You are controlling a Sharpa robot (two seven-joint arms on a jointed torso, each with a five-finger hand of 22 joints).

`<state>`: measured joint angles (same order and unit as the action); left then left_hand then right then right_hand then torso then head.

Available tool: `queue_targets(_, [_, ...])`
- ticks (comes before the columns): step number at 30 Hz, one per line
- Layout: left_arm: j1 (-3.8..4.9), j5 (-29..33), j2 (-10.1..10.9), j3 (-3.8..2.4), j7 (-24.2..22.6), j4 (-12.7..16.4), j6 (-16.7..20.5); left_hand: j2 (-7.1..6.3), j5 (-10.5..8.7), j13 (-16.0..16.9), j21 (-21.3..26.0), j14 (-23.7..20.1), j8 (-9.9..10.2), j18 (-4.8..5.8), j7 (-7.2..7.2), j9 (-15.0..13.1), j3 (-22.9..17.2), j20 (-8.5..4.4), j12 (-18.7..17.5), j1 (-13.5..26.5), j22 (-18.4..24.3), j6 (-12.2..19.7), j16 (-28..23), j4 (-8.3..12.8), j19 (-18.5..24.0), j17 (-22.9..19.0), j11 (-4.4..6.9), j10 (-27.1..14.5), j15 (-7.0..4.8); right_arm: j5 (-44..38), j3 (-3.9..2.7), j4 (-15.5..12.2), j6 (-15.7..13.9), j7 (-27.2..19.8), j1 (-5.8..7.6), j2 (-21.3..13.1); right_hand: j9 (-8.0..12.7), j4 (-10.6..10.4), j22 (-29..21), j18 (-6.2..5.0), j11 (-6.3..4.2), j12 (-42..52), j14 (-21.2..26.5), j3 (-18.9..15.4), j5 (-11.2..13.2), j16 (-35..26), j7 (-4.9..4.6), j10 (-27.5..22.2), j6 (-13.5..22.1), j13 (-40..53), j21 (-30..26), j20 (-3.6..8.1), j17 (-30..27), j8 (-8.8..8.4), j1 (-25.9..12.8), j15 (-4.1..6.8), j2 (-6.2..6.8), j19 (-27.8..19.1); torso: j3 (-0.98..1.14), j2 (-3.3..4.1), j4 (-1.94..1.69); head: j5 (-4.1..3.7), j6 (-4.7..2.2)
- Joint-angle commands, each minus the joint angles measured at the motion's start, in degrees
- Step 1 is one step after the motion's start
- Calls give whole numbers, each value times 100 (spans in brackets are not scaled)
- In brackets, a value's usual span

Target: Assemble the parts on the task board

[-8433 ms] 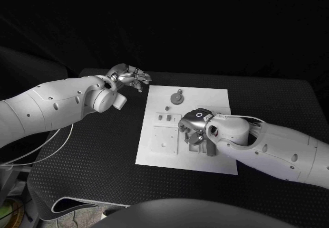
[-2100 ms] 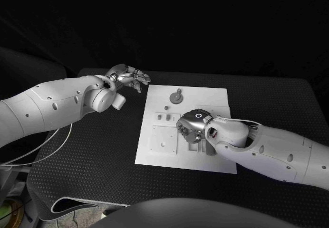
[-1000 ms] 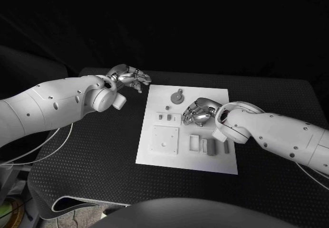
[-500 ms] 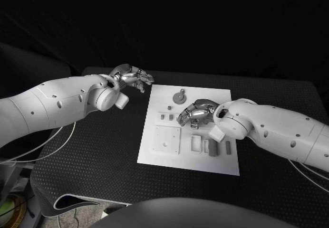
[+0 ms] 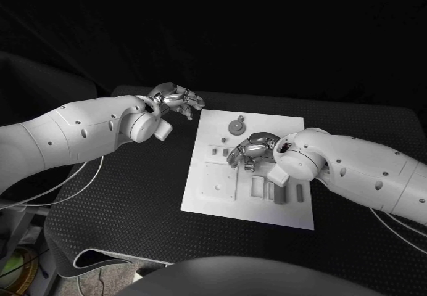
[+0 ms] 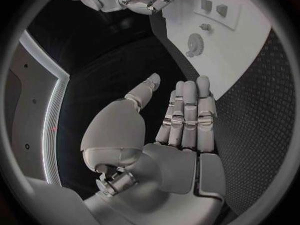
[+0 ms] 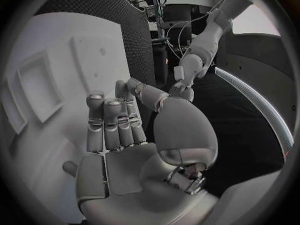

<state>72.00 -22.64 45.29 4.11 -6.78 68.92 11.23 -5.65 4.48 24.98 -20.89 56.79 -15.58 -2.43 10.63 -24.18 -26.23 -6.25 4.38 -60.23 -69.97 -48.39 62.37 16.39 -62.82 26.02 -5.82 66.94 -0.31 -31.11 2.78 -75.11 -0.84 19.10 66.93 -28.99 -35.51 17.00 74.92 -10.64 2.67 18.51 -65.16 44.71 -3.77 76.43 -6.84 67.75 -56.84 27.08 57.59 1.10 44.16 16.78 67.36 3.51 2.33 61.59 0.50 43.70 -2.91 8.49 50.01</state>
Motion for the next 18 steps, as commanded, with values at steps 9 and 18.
queue_targets(9, [7, -16, -17, -2, -8, 7, -53, 27, -4, 6, 29, 37, 13, -162, 41, 6, 12, 12, -32, -30, -11, 25, -39, 1, -44, 9, 7, -44, -14, 62, 5, -54, 107, 212, 19, 56, -11, -11, 106, -436, -1, 16, 27, -6, 10, -27, -32, 26, 19, -5, 12, -6, 12, 31, 62, 4, -144, -34, -2, 2, 0, 35, -1])
queue_targets(18, [10, -17, -18, -1, -3, 15, -44, 29, -3, 7, 31, 38, 12, -163, 41, 6, 10, 13, -32, -33, -12, 27, -40, 1, -45, 10, 7, -46, -14, 107, 44, 2, 69, 423, 61, 139, -13, -11, 108, -436, -1, 13, 27, -8, 9, -24, -32, 28, 21, -6, 15, -5, 15, 31, 62, 4, -148, -34, -3, 2, 1, 89, -1])
